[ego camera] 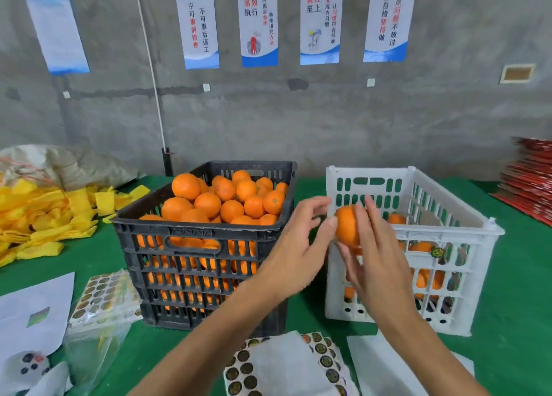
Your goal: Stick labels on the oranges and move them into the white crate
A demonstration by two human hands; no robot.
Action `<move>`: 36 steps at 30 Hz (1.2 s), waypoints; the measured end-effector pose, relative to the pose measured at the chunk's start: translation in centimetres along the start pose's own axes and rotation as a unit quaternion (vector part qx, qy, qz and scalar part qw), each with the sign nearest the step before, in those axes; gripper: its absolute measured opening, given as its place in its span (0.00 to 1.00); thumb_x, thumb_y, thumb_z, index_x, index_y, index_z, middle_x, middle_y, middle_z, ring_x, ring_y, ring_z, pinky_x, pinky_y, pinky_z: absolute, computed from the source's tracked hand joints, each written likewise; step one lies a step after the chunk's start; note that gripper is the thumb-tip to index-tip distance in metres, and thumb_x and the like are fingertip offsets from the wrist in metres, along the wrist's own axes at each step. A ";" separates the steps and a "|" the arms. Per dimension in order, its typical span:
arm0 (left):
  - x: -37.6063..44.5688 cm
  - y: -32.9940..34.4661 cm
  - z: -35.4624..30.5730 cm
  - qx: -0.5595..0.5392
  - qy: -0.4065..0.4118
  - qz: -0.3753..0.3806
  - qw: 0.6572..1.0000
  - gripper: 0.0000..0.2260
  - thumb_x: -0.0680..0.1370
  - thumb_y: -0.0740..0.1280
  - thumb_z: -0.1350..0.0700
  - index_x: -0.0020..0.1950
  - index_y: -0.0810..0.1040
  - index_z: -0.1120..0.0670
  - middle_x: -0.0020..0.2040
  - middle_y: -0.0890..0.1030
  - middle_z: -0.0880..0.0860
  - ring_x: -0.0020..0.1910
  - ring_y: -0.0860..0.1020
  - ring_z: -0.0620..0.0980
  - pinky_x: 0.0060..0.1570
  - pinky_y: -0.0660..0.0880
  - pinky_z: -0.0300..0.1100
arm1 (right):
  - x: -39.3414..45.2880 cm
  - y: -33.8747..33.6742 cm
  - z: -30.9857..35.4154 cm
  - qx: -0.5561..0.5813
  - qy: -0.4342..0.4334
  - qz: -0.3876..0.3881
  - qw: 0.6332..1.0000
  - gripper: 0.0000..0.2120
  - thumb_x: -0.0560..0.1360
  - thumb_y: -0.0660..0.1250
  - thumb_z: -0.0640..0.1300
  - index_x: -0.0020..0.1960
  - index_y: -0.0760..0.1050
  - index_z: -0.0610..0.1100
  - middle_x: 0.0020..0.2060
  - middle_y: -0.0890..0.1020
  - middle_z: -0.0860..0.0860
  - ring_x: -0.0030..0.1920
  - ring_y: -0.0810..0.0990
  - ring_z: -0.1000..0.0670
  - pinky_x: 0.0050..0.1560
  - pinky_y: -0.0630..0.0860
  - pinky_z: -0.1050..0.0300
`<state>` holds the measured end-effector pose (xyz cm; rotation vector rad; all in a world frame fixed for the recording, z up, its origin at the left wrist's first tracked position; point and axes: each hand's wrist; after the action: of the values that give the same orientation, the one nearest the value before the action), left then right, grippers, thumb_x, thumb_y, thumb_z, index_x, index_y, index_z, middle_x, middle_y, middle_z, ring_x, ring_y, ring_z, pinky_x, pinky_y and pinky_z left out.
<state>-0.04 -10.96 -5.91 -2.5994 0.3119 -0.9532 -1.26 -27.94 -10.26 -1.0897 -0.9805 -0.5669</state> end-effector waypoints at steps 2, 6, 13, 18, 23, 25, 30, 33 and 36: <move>2.9 -1.6 0.4 0.075 0.030 -0.056 0.995 0.13 0.86 0.63 0.53 0.70 0.73 0.54 0.65 0.75 0.49 0.67 0.74 0.43 0.68 0.75 0.43 | 2.8 0.2 -2.0 -0.021 0.044 0.029 0.998 0.32 0.80 0.69 0.44 0.80 0.61 0.41 0.81 0.59 0.42 0.76 0.67 0.37 0.67 0.76 0.38; 6.9 -6.4 1.5 0.231 -0.057 -0.044 0.970 0.11 0.84 0.66 0.50 0.63 0.78 0.54 0.59 0.80 0.52 0.62 0.77 0.52 0.59 0.72 0.43 | 5.2 1.5 -5.2 -0.105 0.047 0.090 0.989 0.30 0.79 0.68 0.33 0.79 0.65 0.41 0.82 0.56 0.42 0.81 0.57 0.37 0.76 0.64 0.35; 8.4 -18.4 8.1 0.498 -0.335 -0.097 0.794 0.30 0.80 0.68 0.43 0.80 0.61 0.42 0.76 0.60 0.61 0.74 0.63 0.68 0.70 0.67 0.64 | 4.5 3.5 -5.3 -0.180 0.043 0.079 0.979 0.27 0.86 0.49 0.53 0.58 0.85 0.43 0.61 0.84 0.45 0.53 0.86 0.46 0.58 0.75 0.49; 8.3 -22.5 12.9 0.378 -0.351 -0.071 0.854 0.32 0.81 0.71 0.49 0.82 0.60 0.43 0.76 0.59 0.64 0.69 0.72 0.69 0.74 0.69 0.57 | 4.4 4.4 -5.7 -0.187 0.047 0.026 0.981 0.28 0.86 0.48 0.52 0.42 0.84 0.45 0.35 0.84 0.49 0.33 0.80 0.47 0.43 0.71 0.53; 8.3 -21.2 10.6 0.353 -0.186 -0.156 0.903 0.25 0.80 0.72 0.48 0.77 0.70 0.43 0.66 0.68 0.59 0.60 0.77 0.60 0.67 0.74 0.52 | 4.7 4.4 -5.7 -0.178 0.056 0.025 0.982 0.30 0.86 0.46 0.52 0.41 0.83 0.44 0.33 0.82 0.49 0.34 0.77 0.46 0.42 0.69 0.52; 7.8 -18.8 7.8 0.338 -0.054 -0.171 0.924 0.26 0.80 0.72 0.44 0.77 0.70 0.41 0.65 0.69 0.54 0.57 0.74 0.50 0.64 0.73 0.44 | 4.5 4.0 -5.2 -0.166 0.061 0.047 0.983 0.29 0.86 0.46 0.52 0.51 0.85 0.44 0.43 0.86 0.48 0.42 0.81 0.45 0.46 0.70 0.51; 2.0 -10.2 3.2 0.315 0.187 -0.076 0.928 0.30 0.77 0.75 0.42 0.77 0.71 0.45 0.67 0.69 0.51 0.61 0.74 0.47 0.61 0.73 0.34 | 2.9 2.7 -2.2 0.015 0.041 0.071 0.996 0.24 0.85 0.51 0.55 0.73 0.73 0.46 0.67 0.80 0.50 0.67 0.76 0.50 0.73 0.64 0.50; -2.4 -5.9 3.6 0.320 0.245 -0.031 0.915 0.31 0.77 0.76 0.47 0.78 0.69 0.48 0.70 0.69 0.55 0.63 0.75 0.53 0.61 0.77 0.43 | -0.5 1.5 1.3 0.191 -0.039 0.079 0.978 0.24 0.85 0.56 0.57 0.78 0.64 0.50 0.71 0.74 0.57 0.69 0.72 0.57 0.71 0.64 0.60; -7.1 -3.0 5.5 0.300 0.212 0.010 0.930 0.31 0.76 0.73 0.46 0.77 0.66 0.48 0.70 0.67 0.53 0.63 0.74 0.53 0.56 0.79 0.45 | -4.6 0.9 2.7 0.249 -0.041 0.126 0.959 0.27 0.83 0.58 0.62 0.79 0.62 0.54 0.74 0.69 0.61 0.71 0.70 0.60 0.69 0.66 0.64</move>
<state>-1.46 -4.59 -12.72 -1.8253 0.1219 -1.3521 -3.73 -25.40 -14.33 -0.7688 -0.9682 -0.0546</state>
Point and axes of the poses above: each hand's wrist, its own x-axis towards the middle knuckle, its own y-axis out of the palm, z = x × y
